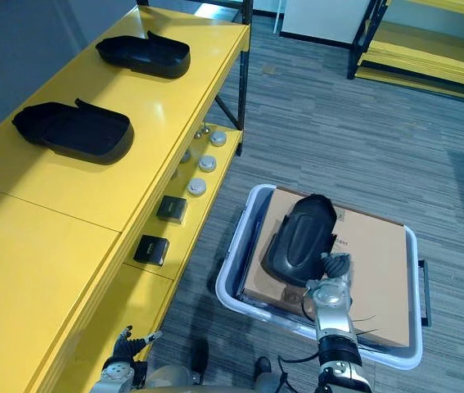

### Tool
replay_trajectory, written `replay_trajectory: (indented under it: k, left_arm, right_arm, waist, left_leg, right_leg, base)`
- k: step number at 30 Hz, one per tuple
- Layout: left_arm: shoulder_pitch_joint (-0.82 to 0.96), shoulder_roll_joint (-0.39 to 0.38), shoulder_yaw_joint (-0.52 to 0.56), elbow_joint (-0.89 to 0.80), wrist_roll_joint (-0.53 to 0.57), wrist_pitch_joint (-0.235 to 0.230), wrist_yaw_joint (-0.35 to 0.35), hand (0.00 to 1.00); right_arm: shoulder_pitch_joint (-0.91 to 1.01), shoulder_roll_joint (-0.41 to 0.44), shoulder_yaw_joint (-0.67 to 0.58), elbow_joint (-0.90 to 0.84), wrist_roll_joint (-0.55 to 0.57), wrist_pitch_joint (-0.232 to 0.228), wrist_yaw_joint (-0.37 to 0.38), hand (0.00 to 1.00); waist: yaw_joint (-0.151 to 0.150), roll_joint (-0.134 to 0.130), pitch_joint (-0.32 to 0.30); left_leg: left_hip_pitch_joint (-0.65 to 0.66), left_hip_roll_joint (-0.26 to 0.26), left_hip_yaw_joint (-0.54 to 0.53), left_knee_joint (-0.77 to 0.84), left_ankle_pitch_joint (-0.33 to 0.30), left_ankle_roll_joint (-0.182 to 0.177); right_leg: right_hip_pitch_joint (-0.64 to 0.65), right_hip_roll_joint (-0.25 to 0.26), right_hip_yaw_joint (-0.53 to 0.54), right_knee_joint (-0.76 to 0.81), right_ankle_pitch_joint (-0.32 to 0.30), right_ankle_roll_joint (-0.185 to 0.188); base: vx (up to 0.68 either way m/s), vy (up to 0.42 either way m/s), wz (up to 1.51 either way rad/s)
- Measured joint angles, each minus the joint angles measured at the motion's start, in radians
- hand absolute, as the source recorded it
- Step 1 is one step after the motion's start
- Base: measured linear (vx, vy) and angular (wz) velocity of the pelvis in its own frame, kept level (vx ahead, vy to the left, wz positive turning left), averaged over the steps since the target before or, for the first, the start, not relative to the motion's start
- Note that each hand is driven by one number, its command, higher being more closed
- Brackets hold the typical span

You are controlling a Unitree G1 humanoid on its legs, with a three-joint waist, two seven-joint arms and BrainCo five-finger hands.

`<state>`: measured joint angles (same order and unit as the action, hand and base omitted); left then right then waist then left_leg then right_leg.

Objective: Walk over and take plastic housings, then place them on the shelf

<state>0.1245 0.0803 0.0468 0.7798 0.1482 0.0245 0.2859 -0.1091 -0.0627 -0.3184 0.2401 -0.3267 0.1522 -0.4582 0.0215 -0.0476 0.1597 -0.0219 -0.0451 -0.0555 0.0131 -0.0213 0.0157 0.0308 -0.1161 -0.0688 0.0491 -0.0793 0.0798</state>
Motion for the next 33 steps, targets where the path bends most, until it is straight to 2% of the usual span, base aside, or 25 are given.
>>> replay_trajectory:
  k: [1,5,8,11,14,20,23,25,28,33]
  left_arm:
    - [0.013,-0.001,-0.004,-0.028,0.0,0.0,0.0,0.0]
    - [0.034,-0.019,-0.045,-0.172,0.0,-0.001,0.003,0.0]
    - [0.065,-0.037,-0.079,-0.344,0.0,-0.004,0.005,0.0]
    - [0.082,-0.046,-0.1,-0.519,-0.003,-0.02,0.013,0.0]
    - [0.081,-0.046,-0.133,-0.708,-0.023,-0.045,0.026,0.0]
    - [0.048,-0.031,-0.243,-0.99,-0.008,-0.09,0.049,0.0]
    - [0.029,-0.016,-0.281,-1.028,0.016,-0.107,0.052,0.0]
    - [0.007,0.003,-0.334,-1.034,0.021,-0.111,0.046,0.0]
    - [-0.013,0.024,-0.393,-1.034,0.019,-0.118,0.04,0.0]
    - [-0.055,0.029,-0.47,-1.034,-0.001,-0.118,0.017,0.0]
  right_arm:
    - [0.006,0.004,0.001,-0.034,-0.001,-0.002,-0.002,1.0]
    - [0.061,0.018,0.009,-0.18,-0.054,-0.021,-0.026,1.0]
    - [0.081,0.021,0.025,-0.275,-0.109,-0.023,-0.027,1.0]
    - [0.081,0.021,0.061,-0.375,-0.15,-0.029,-0.038,1.0]
    - [0.082,0.021,0.111,-0.471,-0.199,-0.064,-0.048,1.0]
    - [0.083,0.024,0.206,-0.546,-0.261,-0.085,-0.049,1.0]
    - [0.086,0.025,0.24,-0.568,-0.273,-0.088,-0.05,1.0]
    - [0.09,0.026,0.286,-0.58,-0.273,-0.105,-0.054,1.0]
    - [0.09,0.031,0.338,-0.583,-0.271,-0.12,-0.064,1.0]
    - [0.09,0.036,0.425,-0.616,-0.263,-0.146,-0.063,1.0]
  waist:
    - [-0.008,0.0,0.0]
    - [-0.007,0.012,-0.007]
    - [-0.009,0.025,-0.014]
    - [-0.009,0.033,-0.019]
    - [-0.01,0.032,-0.021]
    - [-0.012,0.032,-0.023]
    - [-0.012,0.033,-0.038]
    - [-0.014,0.034,-0.069]
    - [-0.033,0.03,-0.079]
    - [-0.036,0.037,-0.086]
  left_leg:
    - [0.0,0.0,0.001,0.002,-0.001,0.0]
    - [-0.001,0.001,0.004,0.007,-0.002,-0.001]
    - [-0.002,0.001,0.006,0.01,-0.003,0.0]
    - [-0.002,0.001,0.006,0.019,-0.006,0.001]
    - [-0.003,0.001,0.008,0.028,-0.012,0.005]
    - [-0.002,-0.004,0.016,0.038,-0.016,0.011]
    - [0.001,-0.005,0.026,0.038,-0.018,0.015]
    - [0.006,-0.007,0.035,0.038,-0.02,0.018]
    - [0.013,-0.009,0.038,0.037,-0.02,0.019]
    - [0.019,-0.007,0.057,0.021,-0.017,0.017]
  right_leg:
    - [0.0,0.0,0.002,0.0,0.0,0.0]
    - [-0.002,0.001,0.012,-0.001,0.0,0.0]
    - [-0.002,0.001,0.013,-0.001,0.0,0.001]
    - [-0.003,0.002,0.013,-0.001,0.0,0.001]
    - [-0.001,0.002,0.014,-0.002,0.0,0.001]
    - [0.009,-0.004,0.019,-0.002,0.007,0.011]
    - [0.008,-0.007,0.027,-0.003,0.009,0.015]
    - [0.008,-0.009,0.042,-0.003,0.014,0.022]
    - [0.012,-0.011,0.047,-0.001,0.016,0.022]
    - [0.0,-0.008,0.061,0.001,0.02,0.018]
  base:
    - [-0.07,-0.003,-0.09]
    - [-0.06,-0.003,-0.06]
    - [-0.03,0.001,-0.01]
    - [0.0,0.0,0.0]
    - [0.0,0.0,0.0]
    - [0.01,0.008,-0.01]
    - [-0.01,0.038,-0.1]
    - [0.0,0.045,-0.12]
    - [-0.04,0.022,-0.06]
    - [-0.06,0.0,-0.13]
